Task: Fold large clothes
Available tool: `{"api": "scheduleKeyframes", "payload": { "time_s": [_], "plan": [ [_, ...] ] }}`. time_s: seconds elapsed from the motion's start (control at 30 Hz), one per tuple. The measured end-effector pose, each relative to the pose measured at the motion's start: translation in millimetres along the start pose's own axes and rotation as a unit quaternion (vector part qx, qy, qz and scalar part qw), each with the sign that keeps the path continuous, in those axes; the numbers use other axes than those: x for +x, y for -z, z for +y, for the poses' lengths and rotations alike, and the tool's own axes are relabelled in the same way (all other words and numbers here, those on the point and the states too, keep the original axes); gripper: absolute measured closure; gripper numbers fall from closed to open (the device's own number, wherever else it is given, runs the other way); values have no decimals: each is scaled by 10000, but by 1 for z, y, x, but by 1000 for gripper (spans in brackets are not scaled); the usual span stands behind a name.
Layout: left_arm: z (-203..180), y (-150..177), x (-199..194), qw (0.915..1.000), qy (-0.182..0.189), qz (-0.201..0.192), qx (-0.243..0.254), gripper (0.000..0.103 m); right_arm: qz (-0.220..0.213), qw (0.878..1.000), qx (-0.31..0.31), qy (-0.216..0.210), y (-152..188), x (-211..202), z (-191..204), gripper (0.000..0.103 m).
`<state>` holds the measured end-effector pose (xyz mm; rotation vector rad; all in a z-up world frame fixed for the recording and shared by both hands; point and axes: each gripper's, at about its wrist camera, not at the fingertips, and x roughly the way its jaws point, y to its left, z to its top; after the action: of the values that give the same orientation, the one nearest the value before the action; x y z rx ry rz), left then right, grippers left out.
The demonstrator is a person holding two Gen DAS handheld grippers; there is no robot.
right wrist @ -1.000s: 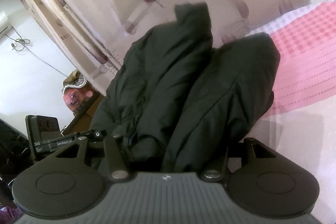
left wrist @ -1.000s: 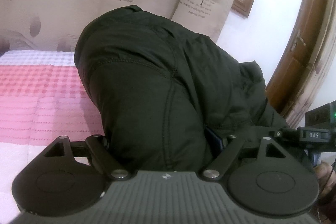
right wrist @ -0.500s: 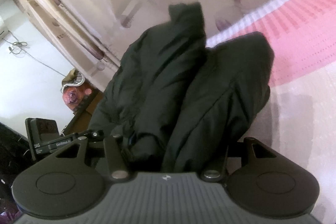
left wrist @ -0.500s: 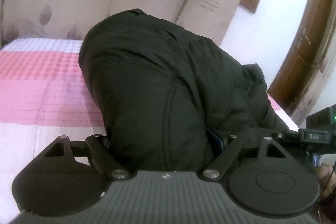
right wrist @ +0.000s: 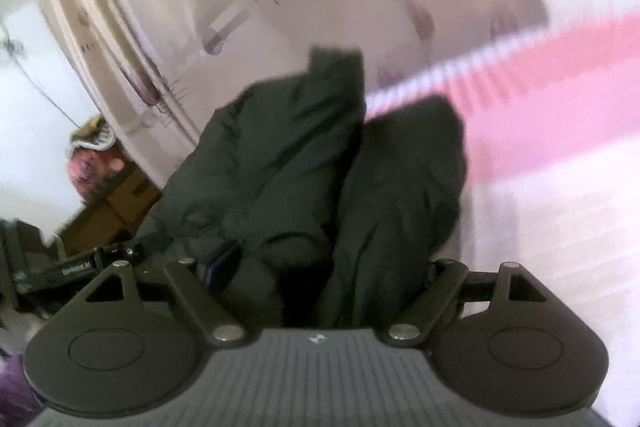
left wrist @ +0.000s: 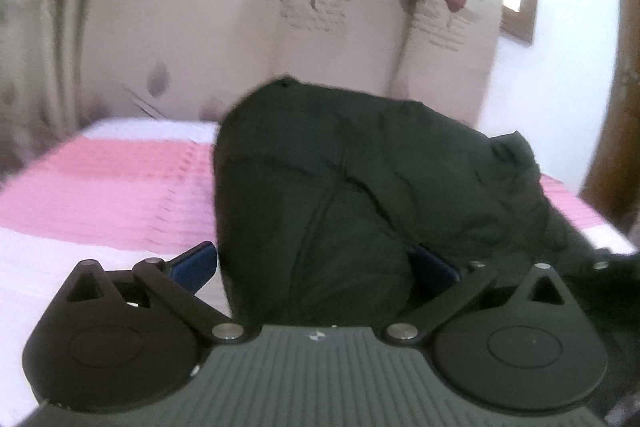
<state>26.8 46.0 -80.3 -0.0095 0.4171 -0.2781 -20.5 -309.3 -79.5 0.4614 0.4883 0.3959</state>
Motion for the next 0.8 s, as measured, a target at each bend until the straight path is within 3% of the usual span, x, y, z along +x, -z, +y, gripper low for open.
{"api": "scheduleKeyframes", "payload": {
  "time_s": [0.03,0.1,0.23,0.37,0.5,0.57,0.67,0.8],
  "plan": [
    [-4,-1,-6,9998,-184,-81,86,0,-178,9996,-173,138,1,-10,10,16],
    [-11,-3,-19,9983,-468,-263,235,0,-545,9968,-482,332,4,-29,27,0],
    [-27,-8,-51,9921,-894,-850,235,0,-1216,9813,-1280,766,12,-61,69,0],
    [-43,-17,-83,9859,-1046,-1308,-49,0,-1401,9669,-1769,1188,23,-69,101,0],
    [-68,-30,-102,9751,-1609,-1477,372,0,-1697,9593,-1845,1303,33,-78,118,0],
    [-73,-37,-109,9740,-1602,-1534,454,0,-1835,9564,-1873,1288,33,-82,125,0],
    [-72,-43,-118,9815,-1209,-1461,258,0,-1912,9537,-1900,1337,30,-85,132,0],
    [-77,-42,-127,9818,-1106,-1511,311,0,-1978,9522,-1969,1241,30,-91,138,0]
  ]
}}
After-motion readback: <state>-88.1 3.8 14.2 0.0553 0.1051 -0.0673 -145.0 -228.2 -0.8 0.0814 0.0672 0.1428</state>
